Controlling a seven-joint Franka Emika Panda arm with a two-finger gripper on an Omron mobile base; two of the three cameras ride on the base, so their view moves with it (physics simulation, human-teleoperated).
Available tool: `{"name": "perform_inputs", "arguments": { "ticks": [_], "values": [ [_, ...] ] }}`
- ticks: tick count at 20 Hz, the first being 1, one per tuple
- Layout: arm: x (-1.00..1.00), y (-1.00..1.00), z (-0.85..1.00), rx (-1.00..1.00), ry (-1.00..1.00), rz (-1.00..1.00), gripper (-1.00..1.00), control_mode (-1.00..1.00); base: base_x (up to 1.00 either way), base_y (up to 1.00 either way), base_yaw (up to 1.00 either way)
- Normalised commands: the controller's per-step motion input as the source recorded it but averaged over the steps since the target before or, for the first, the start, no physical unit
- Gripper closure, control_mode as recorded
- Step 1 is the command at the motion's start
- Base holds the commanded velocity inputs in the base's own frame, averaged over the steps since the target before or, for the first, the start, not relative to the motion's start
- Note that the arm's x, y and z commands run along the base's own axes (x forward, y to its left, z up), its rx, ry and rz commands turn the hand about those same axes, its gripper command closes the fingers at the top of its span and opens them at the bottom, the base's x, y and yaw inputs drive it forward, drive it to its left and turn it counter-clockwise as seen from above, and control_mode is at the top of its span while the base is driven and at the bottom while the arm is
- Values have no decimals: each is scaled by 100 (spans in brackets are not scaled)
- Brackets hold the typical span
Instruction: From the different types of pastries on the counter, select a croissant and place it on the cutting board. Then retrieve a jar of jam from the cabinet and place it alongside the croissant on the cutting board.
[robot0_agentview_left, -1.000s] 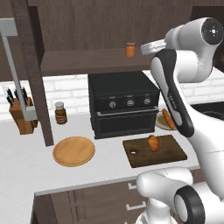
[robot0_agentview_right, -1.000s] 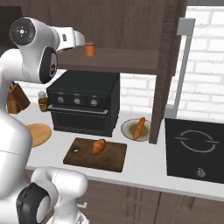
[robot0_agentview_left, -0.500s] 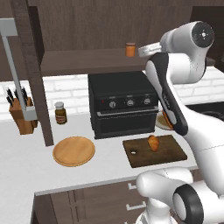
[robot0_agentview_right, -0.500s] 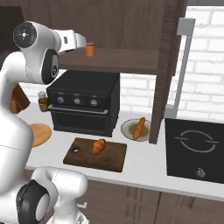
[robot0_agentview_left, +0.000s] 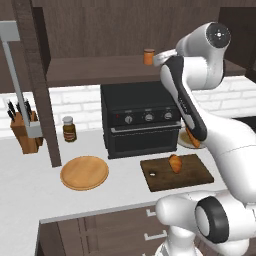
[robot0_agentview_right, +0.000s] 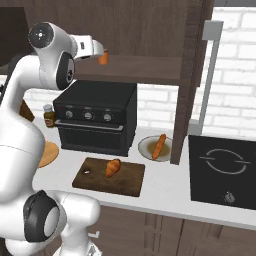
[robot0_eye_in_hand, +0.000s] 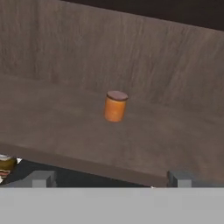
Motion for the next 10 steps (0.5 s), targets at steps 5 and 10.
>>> {"name": "perform_inputs", "arguments": {
  "ticks": [5,10],
  "values": [
    [13,0,6,0,17,0,-100,-100,0,0,0],
    [0,0,0,0,0,0,-100,-100,0,0,0]
  ]
}}
